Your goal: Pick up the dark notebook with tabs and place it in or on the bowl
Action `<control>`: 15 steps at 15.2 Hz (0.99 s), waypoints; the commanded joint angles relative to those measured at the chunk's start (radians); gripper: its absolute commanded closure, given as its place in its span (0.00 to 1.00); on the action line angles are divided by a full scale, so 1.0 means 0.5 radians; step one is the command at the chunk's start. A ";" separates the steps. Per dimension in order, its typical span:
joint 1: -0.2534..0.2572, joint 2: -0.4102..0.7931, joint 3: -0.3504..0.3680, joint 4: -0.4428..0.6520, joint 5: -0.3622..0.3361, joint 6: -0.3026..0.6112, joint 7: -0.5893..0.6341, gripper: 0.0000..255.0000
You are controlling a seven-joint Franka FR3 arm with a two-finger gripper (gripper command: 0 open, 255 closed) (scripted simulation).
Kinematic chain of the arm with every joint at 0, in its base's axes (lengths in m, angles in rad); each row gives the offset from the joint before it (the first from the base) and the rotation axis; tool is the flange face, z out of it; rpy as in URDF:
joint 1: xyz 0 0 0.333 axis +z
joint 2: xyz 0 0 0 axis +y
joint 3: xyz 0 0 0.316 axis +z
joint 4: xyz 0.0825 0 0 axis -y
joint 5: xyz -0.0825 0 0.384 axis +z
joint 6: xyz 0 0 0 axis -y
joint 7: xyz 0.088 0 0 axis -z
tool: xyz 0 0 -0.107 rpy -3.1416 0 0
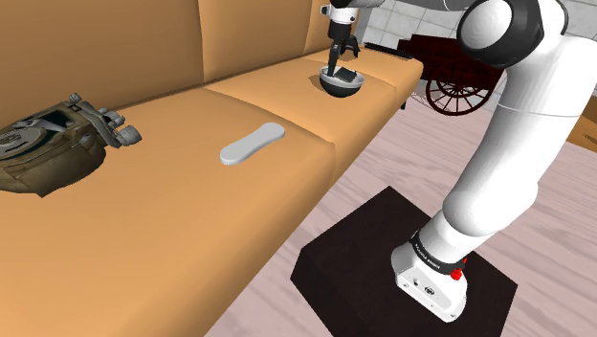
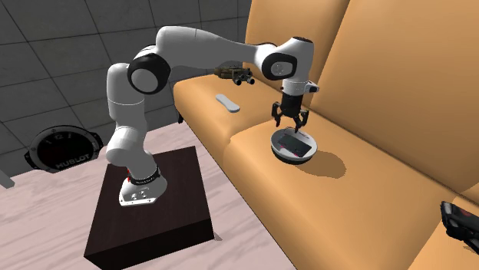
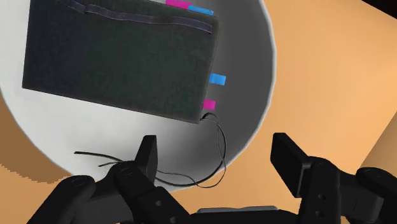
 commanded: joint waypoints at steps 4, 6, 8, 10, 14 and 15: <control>0.001 0.003 0.000 0.066 0.000 -0.064 -0.002 0.00; 0.005 0.017 0.002 0.221 0.001 -0.205 -0.005 0.00; 0.006 0.027 0.002 0.288 0.001 -0.262 -0.006 0.00; 0.006 0.027 0.002 0.288 0.001 -0.262 -0.006 0.00; 0.006 0.027 0.002 0.288 0.001 -0.262 -0.006 0.00; 0.006 0.027 0.002 0.288 0.001 -0.262 -0.006 0.00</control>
